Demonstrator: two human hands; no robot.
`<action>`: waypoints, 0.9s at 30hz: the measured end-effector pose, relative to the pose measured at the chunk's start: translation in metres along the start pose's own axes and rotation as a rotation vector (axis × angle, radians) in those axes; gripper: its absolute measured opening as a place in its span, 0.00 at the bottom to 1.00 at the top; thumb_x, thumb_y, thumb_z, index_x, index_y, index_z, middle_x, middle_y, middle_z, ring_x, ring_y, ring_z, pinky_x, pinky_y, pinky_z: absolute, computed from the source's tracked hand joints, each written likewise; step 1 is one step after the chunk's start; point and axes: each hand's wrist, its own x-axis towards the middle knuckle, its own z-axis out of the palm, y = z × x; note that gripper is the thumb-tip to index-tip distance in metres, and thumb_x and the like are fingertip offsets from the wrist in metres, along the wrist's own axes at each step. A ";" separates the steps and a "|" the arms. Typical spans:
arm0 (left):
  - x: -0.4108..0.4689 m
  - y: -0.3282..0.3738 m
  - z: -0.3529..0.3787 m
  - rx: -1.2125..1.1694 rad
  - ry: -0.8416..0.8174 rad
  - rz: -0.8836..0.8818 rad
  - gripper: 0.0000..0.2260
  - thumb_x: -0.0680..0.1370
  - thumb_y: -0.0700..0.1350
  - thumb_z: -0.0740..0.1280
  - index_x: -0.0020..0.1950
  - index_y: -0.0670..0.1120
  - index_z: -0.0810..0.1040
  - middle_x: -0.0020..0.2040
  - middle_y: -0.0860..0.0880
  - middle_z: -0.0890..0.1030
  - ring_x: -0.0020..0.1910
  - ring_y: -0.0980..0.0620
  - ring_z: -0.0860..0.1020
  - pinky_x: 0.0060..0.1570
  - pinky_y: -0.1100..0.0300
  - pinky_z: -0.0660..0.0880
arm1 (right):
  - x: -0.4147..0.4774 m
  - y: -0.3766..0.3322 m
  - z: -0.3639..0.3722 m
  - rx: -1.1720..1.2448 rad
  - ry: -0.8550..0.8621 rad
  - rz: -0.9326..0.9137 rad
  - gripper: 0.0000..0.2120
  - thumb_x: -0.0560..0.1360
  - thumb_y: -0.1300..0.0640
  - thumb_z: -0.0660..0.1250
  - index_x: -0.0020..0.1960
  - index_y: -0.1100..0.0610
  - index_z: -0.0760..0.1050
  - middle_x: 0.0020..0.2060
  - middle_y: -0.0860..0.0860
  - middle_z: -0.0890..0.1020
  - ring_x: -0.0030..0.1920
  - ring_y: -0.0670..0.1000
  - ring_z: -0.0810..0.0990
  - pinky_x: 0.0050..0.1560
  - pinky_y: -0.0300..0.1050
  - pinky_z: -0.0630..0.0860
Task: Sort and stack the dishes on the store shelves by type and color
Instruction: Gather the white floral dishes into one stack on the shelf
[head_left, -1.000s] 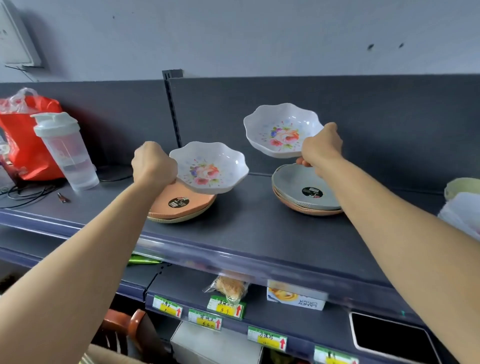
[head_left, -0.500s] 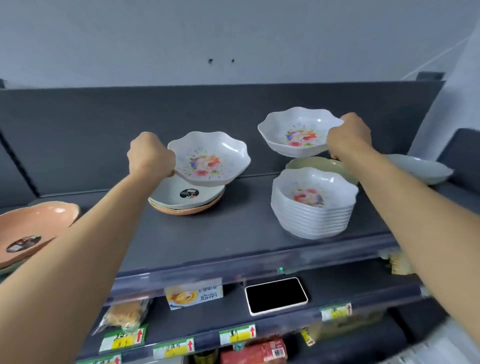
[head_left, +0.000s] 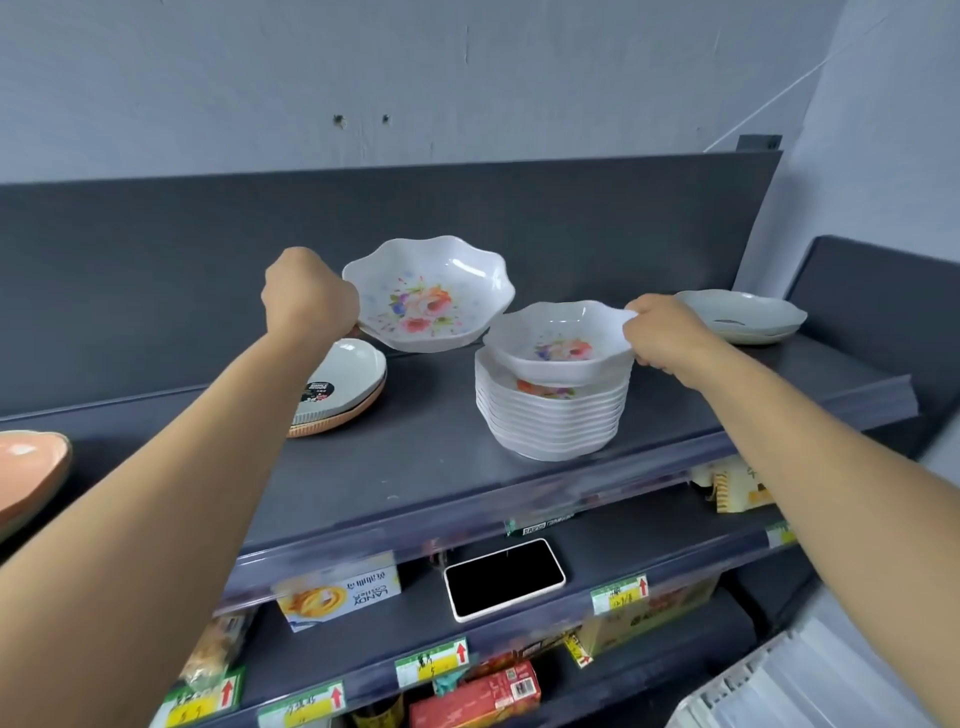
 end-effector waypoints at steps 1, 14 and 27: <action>-0.002 0.003 0.002 -0.001 -0.009 0.004 0.06 0.70 0.31 0.58 0.39 0.40 0.72 0.36 0.42 0.76 0.28 0.46 0.70 0.25 0.63 0.67 | 0.000 0.002 0.003 0.000 -0.013 -0.003 0.11 0.70 0.66 0.53 0.44 0.58 0.72 0.36 0.55 0.73 0.36 0.55 0.69 0.29 0.42 0.60; -0.030 0.042 0.047 -0.075 -0.150 0.059 0.11 0.72 0.34 0.61 0.50 0.33 0.79 0.47 0.37 0.83 0.45 0.37 0.84 0.47 0.48 0.81 | 0.005 0.012 -0.007 0.049 0.202 -0.104 0.15 0.78 0.56 0.59 0.50 0.63 0.81 0.46 0.56 0.83 0.47 0.59 0.78 0.53 0.52 0.76; -0.044 0.054 0.085 0.023 -0.271 0.088 0.06 0.74 0.33 0.59 0.42 0.38 0.75 0.32 0.44 0.77 0.25 0.45 0.78 0.25 0.63 0.73 | 0.025 0.015 -0.029 0.078 0.227 -0.179 0.18 0.76 0.57 0.59 0.53 0.72 0.75 0.40 0.70 0.76 0.38 0.52 0.69 0.44 0.47 0.75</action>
